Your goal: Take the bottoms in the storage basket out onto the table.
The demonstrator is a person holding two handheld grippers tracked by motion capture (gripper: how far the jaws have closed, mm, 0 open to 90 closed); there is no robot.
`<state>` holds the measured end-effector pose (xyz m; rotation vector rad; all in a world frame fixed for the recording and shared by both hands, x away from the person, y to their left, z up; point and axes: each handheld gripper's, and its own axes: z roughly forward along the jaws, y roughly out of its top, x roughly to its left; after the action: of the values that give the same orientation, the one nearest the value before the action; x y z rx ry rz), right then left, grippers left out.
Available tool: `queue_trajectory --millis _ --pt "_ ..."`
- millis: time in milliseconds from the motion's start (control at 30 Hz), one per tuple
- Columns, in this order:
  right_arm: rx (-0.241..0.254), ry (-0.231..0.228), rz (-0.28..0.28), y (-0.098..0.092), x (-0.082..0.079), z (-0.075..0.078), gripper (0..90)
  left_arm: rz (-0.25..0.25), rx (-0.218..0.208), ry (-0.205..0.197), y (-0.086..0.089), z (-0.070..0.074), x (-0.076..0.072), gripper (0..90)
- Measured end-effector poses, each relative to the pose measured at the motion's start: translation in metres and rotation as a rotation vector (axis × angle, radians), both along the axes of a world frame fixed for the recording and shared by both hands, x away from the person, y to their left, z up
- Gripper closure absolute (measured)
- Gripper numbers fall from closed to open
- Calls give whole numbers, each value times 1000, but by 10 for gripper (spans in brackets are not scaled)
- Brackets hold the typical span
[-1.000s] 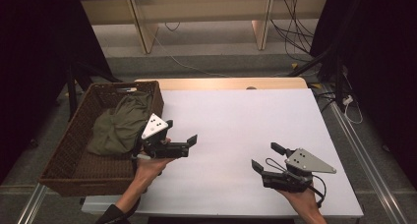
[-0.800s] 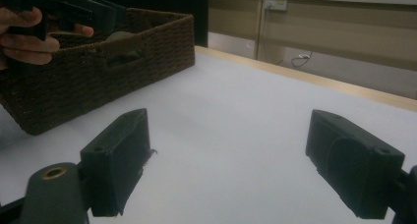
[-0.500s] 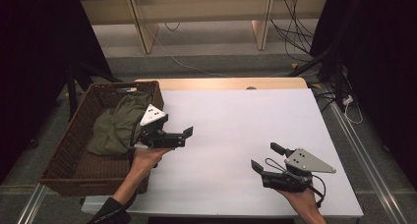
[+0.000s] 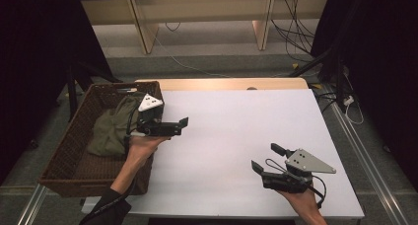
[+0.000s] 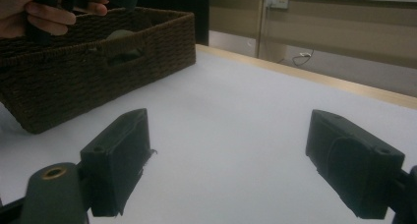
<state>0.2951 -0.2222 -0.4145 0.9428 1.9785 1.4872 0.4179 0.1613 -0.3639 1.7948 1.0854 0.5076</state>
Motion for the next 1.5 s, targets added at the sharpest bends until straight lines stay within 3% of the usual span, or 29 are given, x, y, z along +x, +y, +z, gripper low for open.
queue_trajectory --millis 500,1333,1500 --pt "3 2 2 0 1 -1 179 67 23 42 19 5 23 1" --pt "4 7 -4 0 1 -1 180 150 31 91 50 1 41 1" --pt "-1 10 -3 0 2 -1 179 173 57 107 55 1 48 1"
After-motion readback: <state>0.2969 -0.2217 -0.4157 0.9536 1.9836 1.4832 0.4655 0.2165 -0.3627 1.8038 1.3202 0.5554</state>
